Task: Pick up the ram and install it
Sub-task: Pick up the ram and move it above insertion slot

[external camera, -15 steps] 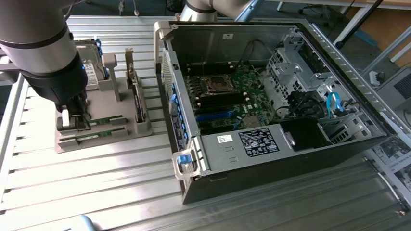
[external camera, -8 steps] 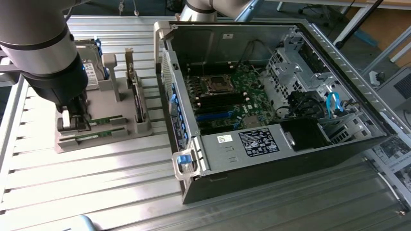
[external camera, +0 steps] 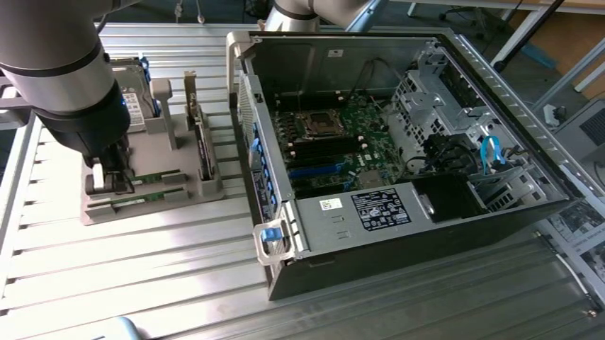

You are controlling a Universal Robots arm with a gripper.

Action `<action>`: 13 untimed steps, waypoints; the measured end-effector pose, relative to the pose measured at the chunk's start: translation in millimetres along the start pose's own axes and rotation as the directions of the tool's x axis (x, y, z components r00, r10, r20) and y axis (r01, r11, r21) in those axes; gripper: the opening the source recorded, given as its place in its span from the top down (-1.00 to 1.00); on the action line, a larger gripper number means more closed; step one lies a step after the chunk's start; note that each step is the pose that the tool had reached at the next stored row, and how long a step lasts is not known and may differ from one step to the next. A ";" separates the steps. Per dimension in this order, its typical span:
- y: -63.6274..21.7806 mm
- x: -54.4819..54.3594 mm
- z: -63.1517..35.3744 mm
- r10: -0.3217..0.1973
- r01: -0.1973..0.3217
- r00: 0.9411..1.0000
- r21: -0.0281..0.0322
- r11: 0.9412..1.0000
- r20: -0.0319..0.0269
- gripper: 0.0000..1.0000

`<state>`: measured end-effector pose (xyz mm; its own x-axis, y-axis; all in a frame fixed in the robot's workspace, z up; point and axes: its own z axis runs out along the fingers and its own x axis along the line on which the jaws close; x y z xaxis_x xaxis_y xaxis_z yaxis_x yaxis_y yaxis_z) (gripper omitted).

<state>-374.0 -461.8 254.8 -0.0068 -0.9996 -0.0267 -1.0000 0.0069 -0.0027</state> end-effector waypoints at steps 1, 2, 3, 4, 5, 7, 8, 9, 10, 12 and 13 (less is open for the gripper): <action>0.0 0.0 0.3 0.000 0.000 1.000 0.000 1.000 0.000 0.40; 0.0 0.0 0.6 0.000 0.000 1.000 0.000 1.000 0.000 0.40; 0.0 0.0 1.0 0.000 0.000 1.000 0.000 1.000 0.000 0.40; 0.0 0.0 1.4 -0.001 0.001 1.000 0.000 1.000 0.000 0.40; 0.0 0.0 1.7 -0.001 0.001 1.000 0.000 1.000 0.000 0.40; 0.0 0.0 2.2 -0.001 0.001 1.000 0.000 1.000 0.000 0.40; 0.0 0.1 2.6 -0.001 0.001 1.000 0.000 1.000 0.000 0.40; 0.0 0.1 3.0 -0.001 0.001 1.000 0.000 1.000 0.000 0.40; 0.0 0.1 3.3 -0.001 0.001 1.000 0.000 1.000 0.000 0.40; 0.0 0.1 3.8 -0.002 0.002 1.000 0.000 1.000 0.000 0.40; 0.0 0.1 4.1 -0.002 0.002 1.000 0.000 1.000 0.000 0.40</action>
<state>-374.0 -461.8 250.7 -0.0051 -0.9996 -0.0267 -1.0000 0.0052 -0.0027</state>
